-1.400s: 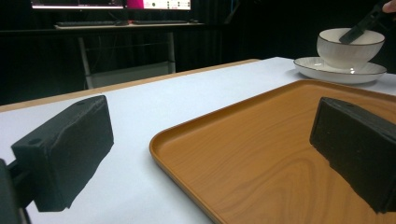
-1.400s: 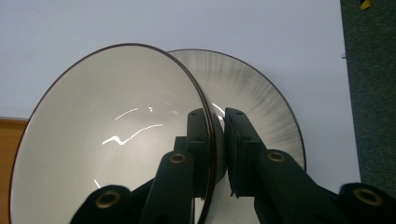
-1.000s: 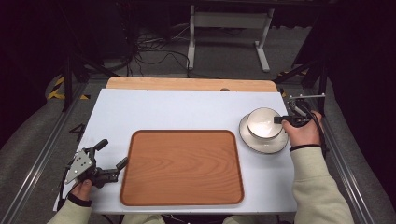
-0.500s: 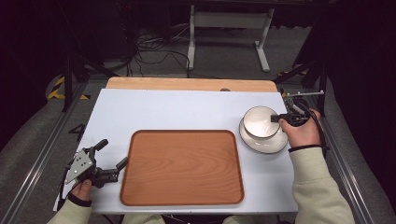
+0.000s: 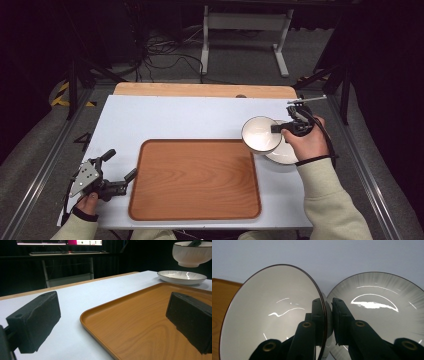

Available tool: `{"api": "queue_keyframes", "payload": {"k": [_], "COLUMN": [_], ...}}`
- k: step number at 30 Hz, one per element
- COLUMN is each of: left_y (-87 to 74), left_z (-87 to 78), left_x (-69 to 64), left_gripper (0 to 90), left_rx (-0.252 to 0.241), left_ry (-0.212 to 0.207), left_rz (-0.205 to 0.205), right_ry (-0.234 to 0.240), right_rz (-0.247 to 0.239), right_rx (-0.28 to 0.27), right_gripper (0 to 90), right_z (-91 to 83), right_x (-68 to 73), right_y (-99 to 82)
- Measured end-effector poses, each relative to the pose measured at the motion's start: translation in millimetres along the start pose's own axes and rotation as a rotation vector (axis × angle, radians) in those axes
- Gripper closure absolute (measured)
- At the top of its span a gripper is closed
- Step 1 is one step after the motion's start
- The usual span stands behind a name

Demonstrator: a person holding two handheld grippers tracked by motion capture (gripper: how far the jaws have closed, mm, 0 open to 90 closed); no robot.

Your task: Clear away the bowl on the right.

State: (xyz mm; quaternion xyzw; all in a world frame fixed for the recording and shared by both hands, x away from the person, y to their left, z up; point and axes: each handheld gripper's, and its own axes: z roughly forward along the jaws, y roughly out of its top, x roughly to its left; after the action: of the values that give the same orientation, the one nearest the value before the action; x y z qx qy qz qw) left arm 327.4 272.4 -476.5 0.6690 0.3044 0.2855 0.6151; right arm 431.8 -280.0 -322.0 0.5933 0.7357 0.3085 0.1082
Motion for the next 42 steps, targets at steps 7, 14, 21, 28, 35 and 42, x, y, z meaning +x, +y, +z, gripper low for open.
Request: {"api": "queue_keyframes", "payload": {"k": [7,14,21,28,35,42], "left_y": [0.0,0.0,0.0,0.0,0.0,0.0], "left_z": [0.0,0.0,-0.2,-0.2,-0.3,-0.3], "left_x": [0.0,0.0,0.0,0.0,-0.1,-0.1], "left_gripper": [0.2,0.2,0.2,0.2,0.2,0.2], "left_rx": [0.0,0.0,0.001,0.001,0.0,0.0], "left_ry": [0.0,0.0,-0.001,-0.001,-0.002,-0.002], "left_rz": [0.0,0.0,0.001,0.001,0.001,0.002], "right_ry": [0.055,0.096,0.12,0.153,0.177,0.201], "right_rz": [-0.028,-0.067,-0.098,-0.115,-0.123,-0.143], "right_rx": [0.02,0.03,0.05,0.066,0.08,0.092], "right_gripper": [81.1,81.1,81.0,80.9,80.8,80.8], "right_z": [2.7,2.3,4.9,7.7,10.1,15.5], "right_x": [21.8,44.4,62.0,79.1,92.4,108.8], "right_y": [-0.9,-1.1,-0.4,-0.9,-1.2,-1.7]}}
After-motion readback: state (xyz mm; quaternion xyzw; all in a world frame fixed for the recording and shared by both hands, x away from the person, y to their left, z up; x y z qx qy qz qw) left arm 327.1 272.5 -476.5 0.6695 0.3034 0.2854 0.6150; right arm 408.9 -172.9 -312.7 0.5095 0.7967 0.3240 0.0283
